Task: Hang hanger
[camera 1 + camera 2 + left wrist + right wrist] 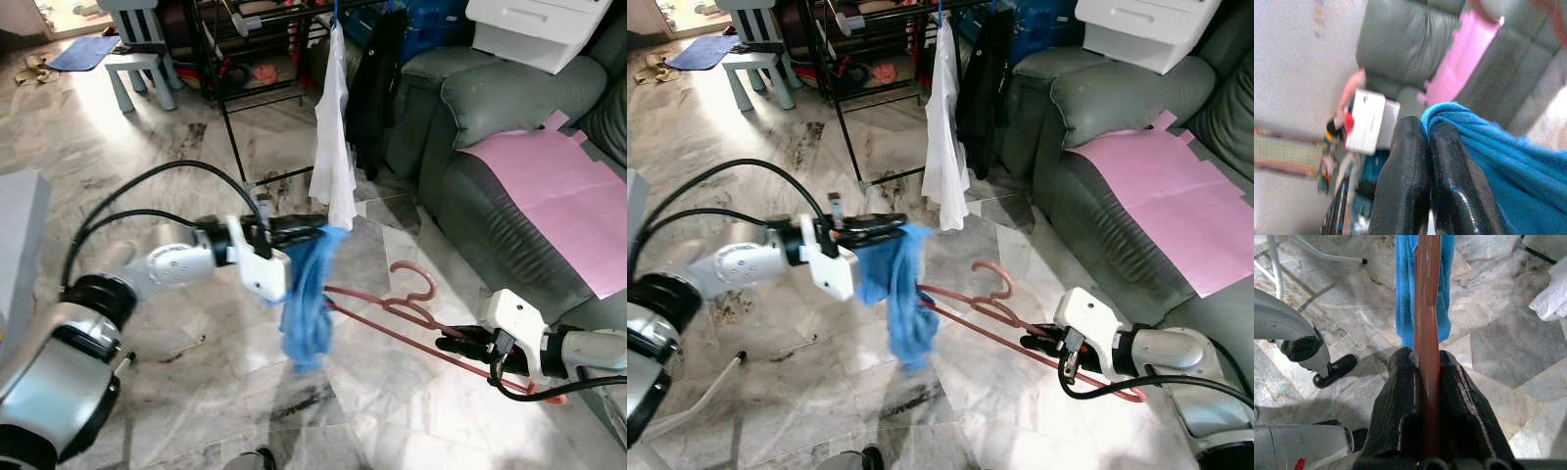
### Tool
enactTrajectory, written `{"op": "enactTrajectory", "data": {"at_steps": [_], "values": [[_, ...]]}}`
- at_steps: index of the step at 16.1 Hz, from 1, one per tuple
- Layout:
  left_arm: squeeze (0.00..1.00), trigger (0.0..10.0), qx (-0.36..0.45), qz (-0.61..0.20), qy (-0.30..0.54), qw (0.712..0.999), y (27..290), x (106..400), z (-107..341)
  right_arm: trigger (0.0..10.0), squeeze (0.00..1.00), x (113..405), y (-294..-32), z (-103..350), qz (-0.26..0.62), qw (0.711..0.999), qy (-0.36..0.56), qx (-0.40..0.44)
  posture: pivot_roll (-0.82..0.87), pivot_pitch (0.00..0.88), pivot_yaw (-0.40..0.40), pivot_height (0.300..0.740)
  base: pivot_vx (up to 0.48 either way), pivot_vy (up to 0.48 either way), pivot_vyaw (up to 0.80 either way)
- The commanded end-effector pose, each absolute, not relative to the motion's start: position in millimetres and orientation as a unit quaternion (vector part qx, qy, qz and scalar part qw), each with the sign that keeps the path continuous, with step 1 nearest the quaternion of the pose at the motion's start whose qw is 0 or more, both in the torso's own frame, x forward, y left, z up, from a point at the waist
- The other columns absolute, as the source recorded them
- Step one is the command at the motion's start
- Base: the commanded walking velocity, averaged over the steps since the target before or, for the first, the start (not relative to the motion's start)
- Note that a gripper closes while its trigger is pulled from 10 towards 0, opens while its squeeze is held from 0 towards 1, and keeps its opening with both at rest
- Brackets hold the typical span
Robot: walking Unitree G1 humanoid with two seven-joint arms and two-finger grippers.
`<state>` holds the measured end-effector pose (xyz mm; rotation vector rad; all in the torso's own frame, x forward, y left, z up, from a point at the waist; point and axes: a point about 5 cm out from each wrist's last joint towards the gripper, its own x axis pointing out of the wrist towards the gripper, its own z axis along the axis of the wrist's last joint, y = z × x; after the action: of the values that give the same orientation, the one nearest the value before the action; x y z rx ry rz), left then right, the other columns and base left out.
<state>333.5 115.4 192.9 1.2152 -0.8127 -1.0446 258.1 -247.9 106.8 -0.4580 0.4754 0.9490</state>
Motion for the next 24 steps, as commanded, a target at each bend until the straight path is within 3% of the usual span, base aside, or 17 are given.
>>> {"op": "enactTrajectory", "data": {"at_steps": [1, 5, 8, 12, 13, 16, 18, 21, 23, 24], "values": [[0.0, 10.0, 0.513, -0.453, -0.374, 0.625, 114, 330, 199, 10.0, 0.0, 260, -249, 108, 0.444, 0.841, 0.218, -0.219, -0.09, 0.134, 0.044, 0.74, 0.0, 0.0, 0.0], [0.0, 10.0, 0.474, -0.445, -0.411, 0.639, 103, 322, 213, 10.0, 0.0, 266, -254, 100, 0.401, 0.865, 0.217, -0.21, -0.09, 0.128, 0.037, 0.74, 0.0, 0.0, 0.0], [0.0, 10.0, 0.459, -0.406, -0.415, 0.672, 112, 327, 226, 10.0, 0.0, 264, -267, 88, 0.347, 0.889, 0.234, -0.188, -0.08, 0.129, 0.034, 0.74, 0.0, 0.0, 0.0], [0.0, 10.0, 0.439, -0.356, -0.402, 0.72, 128, 331, 238, 10.0, 0.0, 264, -298, 76, 0.209, 0.932, 0.247, -0.162, -0.08, 0.138, 0.028, 0.74, 0.0, 0.0, 0.0], [0.0, 10.0, 0.427, -0.344, -0.398, 0.736, 131, 329, 236, 10.0, 0.0, 271, -320, 83, 0.101, 0.957, 0.225, -0.15, -0.08, 0.14, 0.029, 0.74, 0.0, 0.0, 0.0], [0.0, 10.0, 0.391, -0.344, -0.387, 0.761, 122, 321, 226, 10.0, 0.0, 290, -336, 114, -0.015, 0.986, 0.13, -0.108, -0.08, 0.143, 0.028, 0.74, 0.0, 0.0, 0.0], [0.0, 10.0, 0.353, -0.362, -0.37, 0.779, 109, 308, 206, 10.0, 0.0, 305, -330, 138, -0.028, 0.995, 0.058, -0.074, -0.08, 0.143, 0.028, 0.74, 0.0, 0.0, 0.0], [0.0, 10.0, 0.3, -0.401, -0.342, 0.795, 80, 279, 175, 10.0, 0.0, 324, -323, 172, -0.084, 0.994, -0.046, 0.057, -0.09, 0.146, 0.025, 0.74, 0.0, 0.0, 0.0], [0.0, 10.0, 0.276, -0.409, -0.329, 0.805, 62, 268, 163, 10.0, 0.0, 337, -300, 188, -0.064, 0.984, -0.091, 0.14, -0.09, 0.146, 0.021, 0.74, 0.0, 0.0, 0.0], [0.0, 10.0, 0.264, -0.409, -0.322, 0.812, 52, 263, 160, 10.0, 0.0, 344, -277, 193, -0.028, 0.973, -0.101, 0.204, -0.09, 0.145, 0.015, 0.74, 0.0, 0.0, 0.0]]}}
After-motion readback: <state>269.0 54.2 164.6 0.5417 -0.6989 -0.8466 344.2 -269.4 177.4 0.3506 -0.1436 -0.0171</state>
